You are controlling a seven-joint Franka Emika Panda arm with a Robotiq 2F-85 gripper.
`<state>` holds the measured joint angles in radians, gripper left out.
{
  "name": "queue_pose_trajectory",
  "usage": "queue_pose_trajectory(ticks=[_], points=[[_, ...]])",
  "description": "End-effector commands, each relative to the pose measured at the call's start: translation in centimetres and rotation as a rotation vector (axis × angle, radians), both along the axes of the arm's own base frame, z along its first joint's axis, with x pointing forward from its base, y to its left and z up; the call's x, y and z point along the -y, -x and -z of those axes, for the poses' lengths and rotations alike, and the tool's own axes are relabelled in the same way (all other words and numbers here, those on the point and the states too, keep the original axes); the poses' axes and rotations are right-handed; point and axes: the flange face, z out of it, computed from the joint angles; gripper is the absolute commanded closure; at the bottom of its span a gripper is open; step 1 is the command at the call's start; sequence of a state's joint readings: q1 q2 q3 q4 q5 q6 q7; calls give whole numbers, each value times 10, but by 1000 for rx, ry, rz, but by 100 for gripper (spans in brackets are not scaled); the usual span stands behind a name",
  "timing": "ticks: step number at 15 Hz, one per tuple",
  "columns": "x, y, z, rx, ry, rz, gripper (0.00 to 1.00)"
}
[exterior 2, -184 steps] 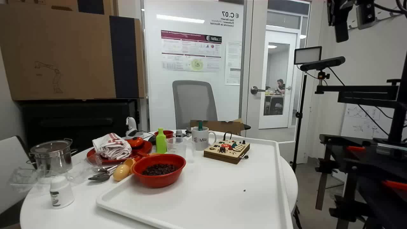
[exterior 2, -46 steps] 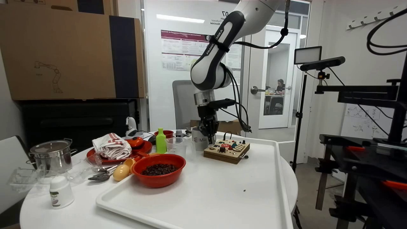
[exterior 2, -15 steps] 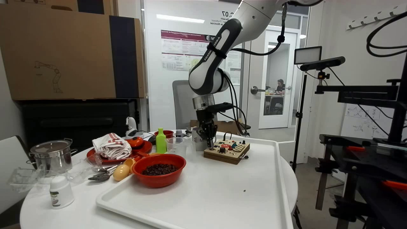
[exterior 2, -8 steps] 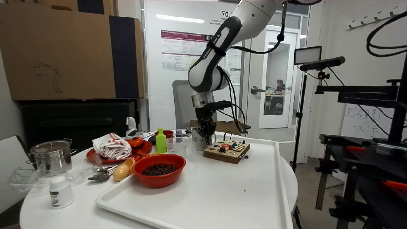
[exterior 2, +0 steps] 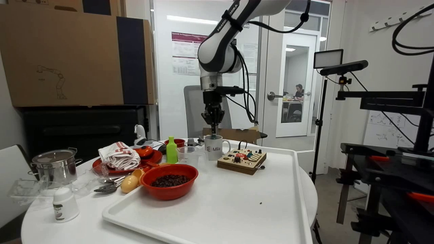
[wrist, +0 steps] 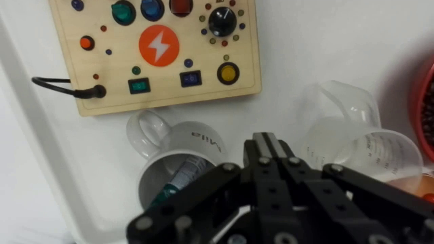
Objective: Flip the yellow switch on top of the wooden board
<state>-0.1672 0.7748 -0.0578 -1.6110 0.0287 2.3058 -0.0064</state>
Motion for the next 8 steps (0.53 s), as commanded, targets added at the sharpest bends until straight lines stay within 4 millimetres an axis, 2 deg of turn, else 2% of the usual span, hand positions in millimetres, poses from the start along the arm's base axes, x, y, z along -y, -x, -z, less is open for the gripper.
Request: queue_pose_trajectory(ticks=[1, 4, 8], points=[[-21, 27, -47, 49, -18, -37, 72], [-36, 43, -70, 85, -16, -36, 51], [-51, 61, -82, 107, -23, -9, 22]])
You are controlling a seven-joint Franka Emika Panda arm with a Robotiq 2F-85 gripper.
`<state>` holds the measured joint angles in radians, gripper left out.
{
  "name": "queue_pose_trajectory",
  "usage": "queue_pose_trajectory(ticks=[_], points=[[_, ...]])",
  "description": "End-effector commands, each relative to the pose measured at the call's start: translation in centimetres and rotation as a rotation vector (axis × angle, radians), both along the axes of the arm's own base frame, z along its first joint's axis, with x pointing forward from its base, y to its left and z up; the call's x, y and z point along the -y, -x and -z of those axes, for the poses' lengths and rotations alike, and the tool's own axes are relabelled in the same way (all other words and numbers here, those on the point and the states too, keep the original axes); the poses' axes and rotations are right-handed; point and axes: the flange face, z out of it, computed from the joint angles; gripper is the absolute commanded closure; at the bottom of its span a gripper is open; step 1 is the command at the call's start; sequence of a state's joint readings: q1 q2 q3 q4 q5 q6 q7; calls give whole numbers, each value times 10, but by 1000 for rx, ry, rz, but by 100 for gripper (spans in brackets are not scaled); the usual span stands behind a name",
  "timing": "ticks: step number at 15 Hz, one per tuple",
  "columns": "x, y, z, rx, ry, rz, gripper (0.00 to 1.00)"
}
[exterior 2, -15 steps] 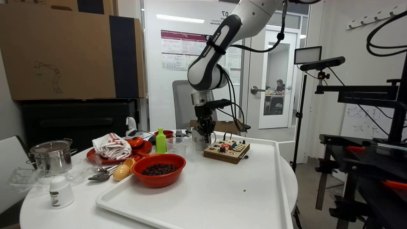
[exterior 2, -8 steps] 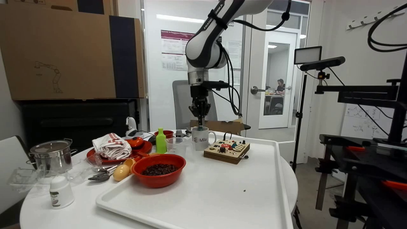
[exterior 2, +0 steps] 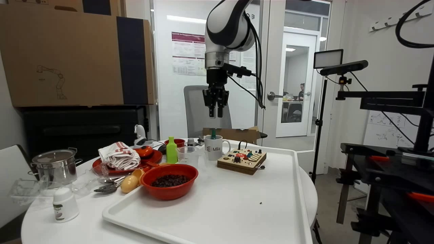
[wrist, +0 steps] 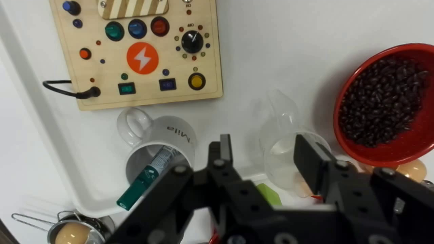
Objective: Flip the yellow switch on top of the wooden board
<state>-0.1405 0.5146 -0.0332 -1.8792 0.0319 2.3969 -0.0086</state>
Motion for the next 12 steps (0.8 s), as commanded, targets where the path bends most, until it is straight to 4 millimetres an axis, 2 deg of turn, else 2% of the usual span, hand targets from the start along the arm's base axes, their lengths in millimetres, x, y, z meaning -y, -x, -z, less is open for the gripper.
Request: queue_pose_trajectory(ticks=[1, 3, 8, 9, 12], points=[[-15, 26, -13, 29, -23, 38, 15], [-20, 33, -14, 30, -30, 59, 1], [-22, 47, -10, -3, -42, 104, 0], [-19, 36, -4, -5, -29, 73, 0], [-19, 36, -3, -8, -29, 74, 0]])
